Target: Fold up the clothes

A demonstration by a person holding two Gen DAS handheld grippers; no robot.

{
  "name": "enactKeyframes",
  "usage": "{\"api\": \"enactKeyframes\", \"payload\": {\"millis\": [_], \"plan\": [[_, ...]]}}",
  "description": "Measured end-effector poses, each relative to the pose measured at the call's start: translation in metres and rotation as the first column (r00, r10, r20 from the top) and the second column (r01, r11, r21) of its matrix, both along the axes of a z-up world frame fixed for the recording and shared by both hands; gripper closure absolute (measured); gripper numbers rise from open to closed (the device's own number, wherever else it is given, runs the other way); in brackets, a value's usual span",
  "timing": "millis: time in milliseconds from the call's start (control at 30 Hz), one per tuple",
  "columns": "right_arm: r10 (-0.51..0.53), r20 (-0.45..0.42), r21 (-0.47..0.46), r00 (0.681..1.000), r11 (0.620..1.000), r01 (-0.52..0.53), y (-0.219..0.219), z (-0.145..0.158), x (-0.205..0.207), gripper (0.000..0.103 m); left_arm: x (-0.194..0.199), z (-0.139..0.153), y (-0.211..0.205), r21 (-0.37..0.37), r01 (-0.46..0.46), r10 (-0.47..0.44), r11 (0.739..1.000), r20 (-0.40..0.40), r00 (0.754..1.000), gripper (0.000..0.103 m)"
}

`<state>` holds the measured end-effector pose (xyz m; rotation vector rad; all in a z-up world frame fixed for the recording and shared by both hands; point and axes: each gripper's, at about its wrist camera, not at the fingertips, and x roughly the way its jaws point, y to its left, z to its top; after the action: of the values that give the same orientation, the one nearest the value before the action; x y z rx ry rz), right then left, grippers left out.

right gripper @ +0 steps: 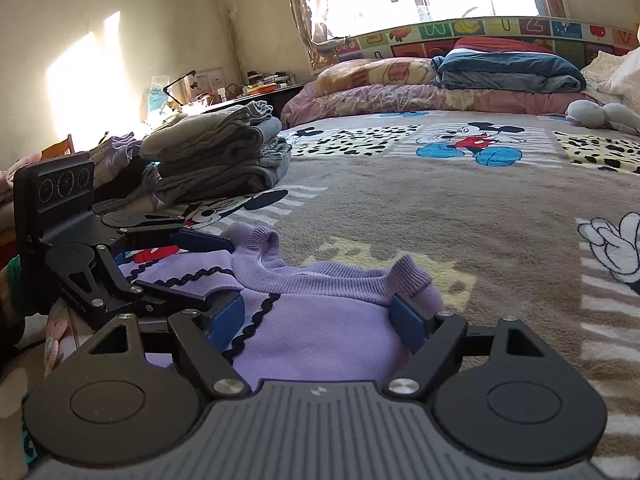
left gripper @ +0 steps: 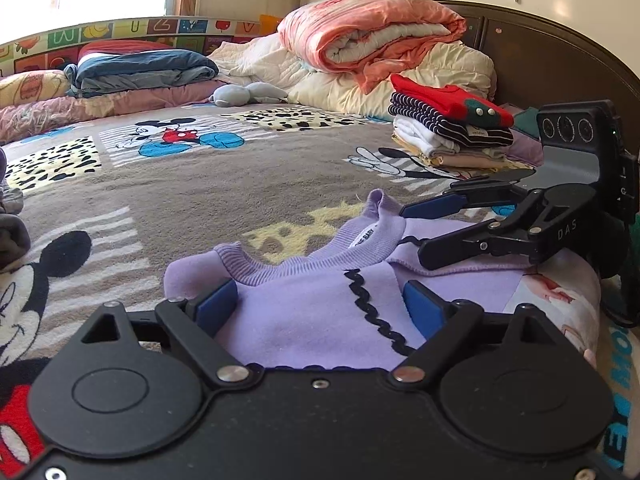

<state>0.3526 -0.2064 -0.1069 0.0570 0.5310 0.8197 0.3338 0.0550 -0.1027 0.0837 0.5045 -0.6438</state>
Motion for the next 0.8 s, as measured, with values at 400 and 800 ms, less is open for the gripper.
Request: {"api": "enactKeyframes", "payload": {"millis": [400, 800], "plan": [[0.002, 0.229, 0.016, 0.973, 1.0, -0.006, -0.016, 0.038, -0.07, 0.025, -0.072, 0.038, 0.003, 0.005, 0.003, -0.004, 1.0, 0.161, 0.987, 0.012], [0.011, 0.188, -0.037, 0.982, 0.999, -0.004, 0.002, 0.021, -0.103, 0.026, -0.082, 0.012, -0.008, 0.006, 0.018, -0.018, 1.0, 0.106, 0.994, 0.012]]}}
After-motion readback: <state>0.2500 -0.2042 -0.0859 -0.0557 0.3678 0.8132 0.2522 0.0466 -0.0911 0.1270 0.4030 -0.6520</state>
